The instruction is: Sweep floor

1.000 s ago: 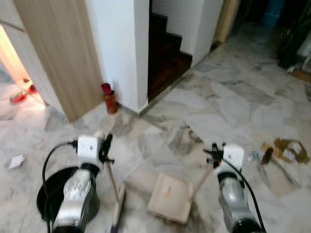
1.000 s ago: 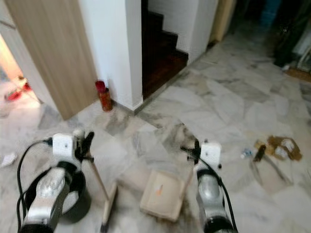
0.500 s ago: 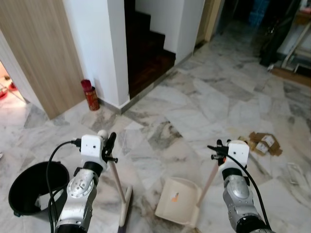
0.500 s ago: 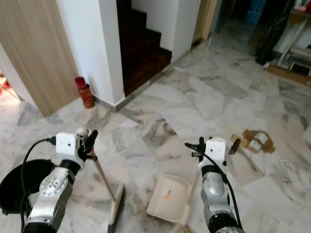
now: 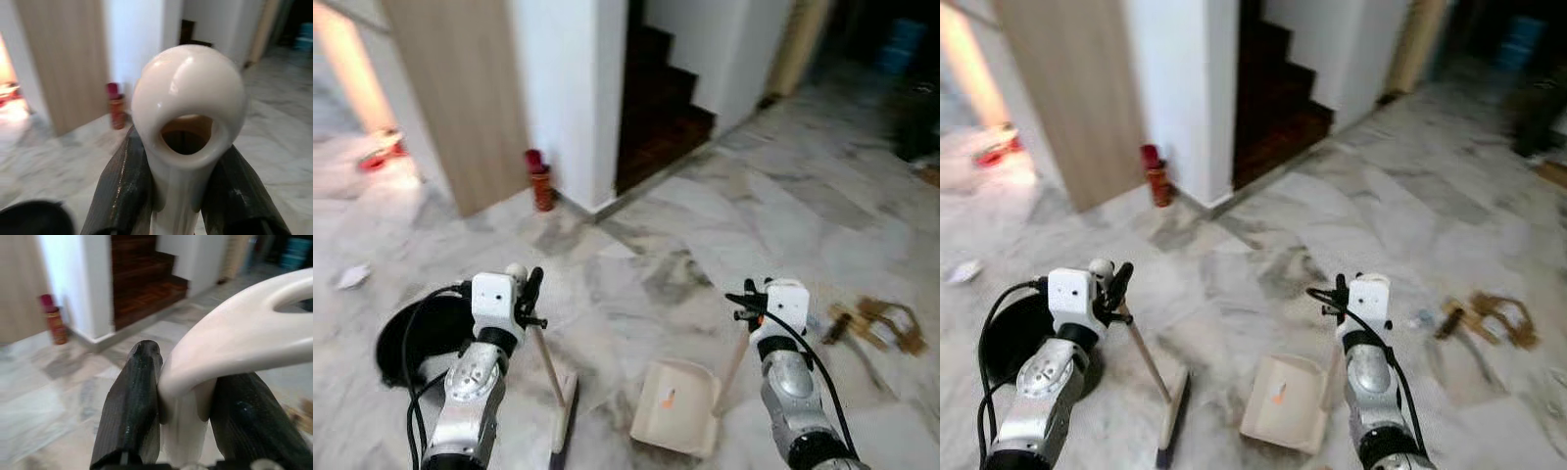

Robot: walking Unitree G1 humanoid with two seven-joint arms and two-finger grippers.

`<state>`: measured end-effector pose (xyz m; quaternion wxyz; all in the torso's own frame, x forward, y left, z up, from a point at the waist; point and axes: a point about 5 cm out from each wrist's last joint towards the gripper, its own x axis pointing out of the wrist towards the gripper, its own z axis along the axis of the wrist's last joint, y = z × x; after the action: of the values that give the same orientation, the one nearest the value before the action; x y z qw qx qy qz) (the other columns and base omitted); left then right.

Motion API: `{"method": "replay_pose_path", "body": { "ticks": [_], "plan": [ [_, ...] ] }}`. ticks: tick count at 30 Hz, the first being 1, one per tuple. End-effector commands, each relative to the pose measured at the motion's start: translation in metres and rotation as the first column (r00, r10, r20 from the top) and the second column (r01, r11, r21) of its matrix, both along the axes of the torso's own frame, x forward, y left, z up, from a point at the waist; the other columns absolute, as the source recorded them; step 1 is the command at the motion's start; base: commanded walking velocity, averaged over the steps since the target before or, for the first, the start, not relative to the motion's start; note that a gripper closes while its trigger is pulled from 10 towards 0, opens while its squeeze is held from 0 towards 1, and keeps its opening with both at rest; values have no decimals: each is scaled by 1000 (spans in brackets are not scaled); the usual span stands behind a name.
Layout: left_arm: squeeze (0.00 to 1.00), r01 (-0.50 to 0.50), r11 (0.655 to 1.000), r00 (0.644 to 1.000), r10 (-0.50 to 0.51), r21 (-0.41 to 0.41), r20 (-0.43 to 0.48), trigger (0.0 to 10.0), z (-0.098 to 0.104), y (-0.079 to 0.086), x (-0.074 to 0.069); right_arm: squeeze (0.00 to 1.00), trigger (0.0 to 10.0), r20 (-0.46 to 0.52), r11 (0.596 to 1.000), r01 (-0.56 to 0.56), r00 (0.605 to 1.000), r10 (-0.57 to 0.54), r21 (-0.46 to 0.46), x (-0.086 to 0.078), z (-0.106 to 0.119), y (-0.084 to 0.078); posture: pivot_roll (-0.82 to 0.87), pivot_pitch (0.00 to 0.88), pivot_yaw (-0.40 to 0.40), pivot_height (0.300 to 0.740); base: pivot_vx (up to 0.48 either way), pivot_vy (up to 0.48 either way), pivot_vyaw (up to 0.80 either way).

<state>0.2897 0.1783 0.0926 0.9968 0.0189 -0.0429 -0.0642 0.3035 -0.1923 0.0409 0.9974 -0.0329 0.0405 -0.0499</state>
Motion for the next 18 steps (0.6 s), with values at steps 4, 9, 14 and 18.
{"method": "replay_pose_path", "body": {
  "ticks": [4, 9, 14, 18],
  "plan": [
    [0, 6, 1000, 999, -7, 15, 40, 10000, 7, -1, 1, 0, 10000, 36, 1000, -6, 999, 6, -2, 6, 9, 1, 106, 0, -71, 740, 0, 0, 800],
    [0, 7, 1000, 999, -7, 12, 40, 10000, 8, -1, 1, 0, 10000, 39, 1000, -4, 999, 5, -6, 7, 10, 0, 105, 0, -72, 740, 0, 0, 800],
    [0, 4, 1000, 999, -4, 12, 42, 10000, 8, -1, 1, 0, 10000, 38, 1000, -9, 999, 9, -11, 8, 11, 0, 107, 0, -76, 740, 0, 0, 800],
    [0, 2, 1000, 999, -3, 11, 42, 10000, 9, -1, 2, 0, 10000, 36, 1000, -16, 999, 16, -13, 8, 10, 1, 108, 0, -78, 740, 0, 0, 800]
  ]
}}
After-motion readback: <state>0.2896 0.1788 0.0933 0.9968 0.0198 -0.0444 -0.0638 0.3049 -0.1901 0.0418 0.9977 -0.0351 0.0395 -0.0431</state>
